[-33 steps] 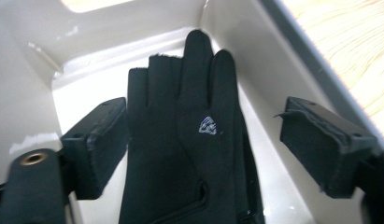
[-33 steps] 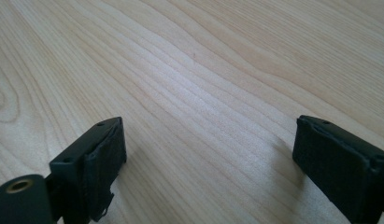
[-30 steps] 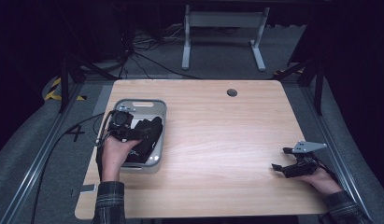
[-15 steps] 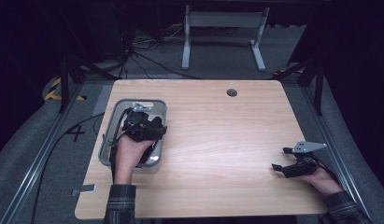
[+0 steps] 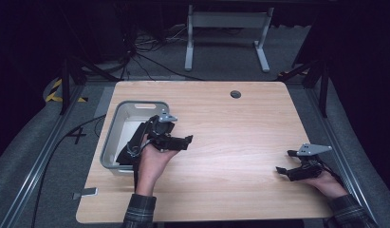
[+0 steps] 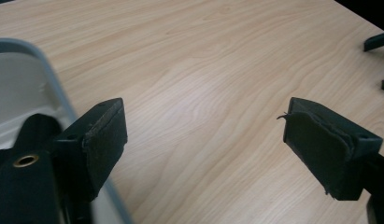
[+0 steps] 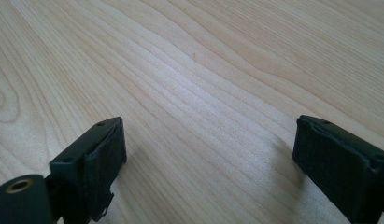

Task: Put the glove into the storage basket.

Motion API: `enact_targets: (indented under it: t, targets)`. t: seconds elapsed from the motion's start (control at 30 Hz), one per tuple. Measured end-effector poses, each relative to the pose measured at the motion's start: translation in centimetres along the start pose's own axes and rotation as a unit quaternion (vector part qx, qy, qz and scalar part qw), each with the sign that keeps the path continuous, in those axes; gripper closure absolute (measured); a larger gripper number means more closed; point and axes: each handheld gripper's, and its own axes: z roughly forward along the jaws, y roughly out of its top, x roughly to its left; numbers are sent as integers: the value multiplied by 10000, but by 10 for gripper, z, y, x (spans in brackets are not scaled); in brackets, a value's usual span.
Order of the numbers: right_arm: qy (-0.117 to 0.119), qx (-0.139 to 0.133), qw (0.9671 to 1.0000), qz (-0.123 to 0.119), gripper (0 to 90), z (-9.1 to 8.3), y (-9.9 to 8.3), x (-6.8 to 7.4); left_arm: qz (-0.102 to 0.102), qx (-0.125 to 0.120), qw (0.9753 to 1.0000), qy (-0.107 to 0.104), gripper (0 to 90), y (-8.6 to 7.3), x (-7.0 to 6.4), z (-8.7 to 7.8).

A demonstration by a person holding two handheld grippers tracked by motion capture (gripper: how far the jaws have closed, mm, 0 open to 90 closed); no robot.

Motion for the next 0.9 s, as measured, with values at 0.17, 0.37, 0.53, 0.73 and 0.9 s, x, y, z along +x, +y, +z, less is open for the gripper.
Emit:
enact_targets:
  t: [0.17,0.37,0.53,0.73,0.9]
  targets:
    - [0,1,10000,0,102,0,0,0,131,-37,9998,-121,145,-2,-20,11]
    - [0,0,10000,0,102,0,0,0,292,-43,9994,-206,147,-13,-46,29]
    - [0,4,10000,5,102,0,0,0,440,28,9983,-371,151,-25,-62,47]
    - [-2,0,10000,2,102,0,0,0,633,208,9967,-472,150,-39,-74,68]
    - [-2,1,10000,2,102,0,0,0,745,389,9950,-545,148,-48,-80,84]
